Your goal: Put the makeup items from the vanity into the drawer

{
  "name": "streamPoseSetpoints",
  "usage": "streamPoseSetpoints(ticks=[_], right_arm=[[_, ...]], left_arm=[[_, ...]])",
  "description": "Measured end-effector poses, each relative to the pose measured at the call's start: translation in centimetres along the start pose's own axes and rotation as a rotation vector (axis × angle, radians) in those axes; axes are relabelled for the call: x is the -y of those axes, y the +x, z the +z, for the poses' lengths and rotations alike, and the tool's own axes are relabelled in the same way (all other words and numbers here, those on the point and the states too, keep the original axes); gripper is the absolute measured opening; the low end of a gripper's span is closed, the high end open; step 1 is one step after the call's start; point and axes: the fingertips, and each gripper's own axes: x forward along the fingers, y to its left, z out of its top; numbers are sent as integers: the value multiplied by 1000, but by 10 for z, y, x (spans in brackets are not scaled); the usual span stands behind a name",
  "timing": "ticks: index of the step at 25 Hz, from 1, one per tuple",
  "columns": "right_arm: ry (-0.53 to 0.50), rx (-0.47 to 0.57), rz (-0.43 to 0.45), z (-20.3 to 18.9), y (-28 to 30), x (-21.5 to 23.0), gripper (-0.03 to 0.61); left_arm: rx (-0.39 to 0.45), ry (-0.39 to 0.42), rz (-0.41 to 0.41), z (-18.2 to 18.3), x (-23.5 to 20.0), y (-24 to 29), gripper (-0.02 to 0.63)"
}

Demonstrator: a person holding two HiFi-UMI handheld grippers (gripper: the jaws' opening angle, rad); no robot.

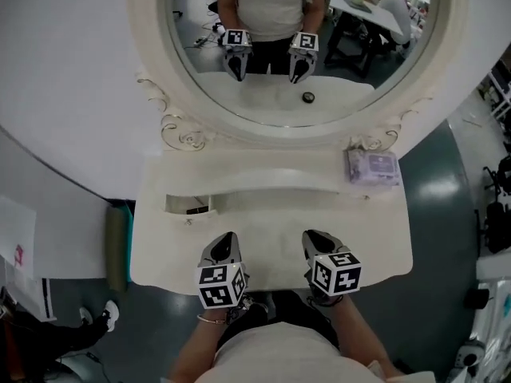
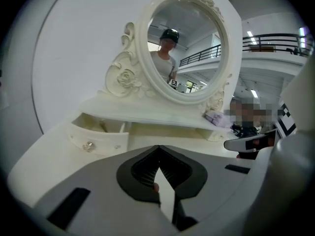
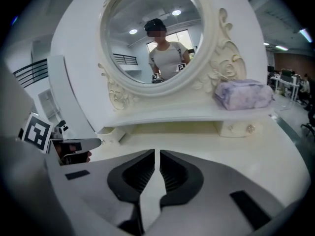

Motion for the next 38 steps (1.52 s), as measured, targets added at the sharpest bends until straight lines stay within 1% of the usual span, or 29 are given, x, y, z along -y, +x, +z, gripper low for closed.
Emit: streamPoseSetpoints(ticks=[4,6,9,12,16,21,26,31,38], right_arm=[[79,5,-89,-20,-21,40,33],[111,2,-116,-30,-27,54,64],[146,-8,-146,-46,-32,68,87],[167,-11,-162,-56,-32,79,109],[168,-17,-163,-63,-24,85,140],[103,-39,-169,-63,-9,86,186],[60,-78,-163,-68,2,84,215],[18,-117,-178,-73,8,85,222],[5,-148,-207,-78,15,92,222]], left_arm=[[-45,71,-100,-4,44,28,7],[-64,103,-139,-7,62,39,7],[-97,136,-181,-16,81,50,7],[-127,158,-201,-26,92,58,8],[-158,172,-197,-39,93,60,6],[-183,176,-174,-51,83,62,8],[-191,160,-153,-57,74,60,6],[-193,139,-137,-62,68,58,8],[-194,113,-119,-69,58,55,8]])
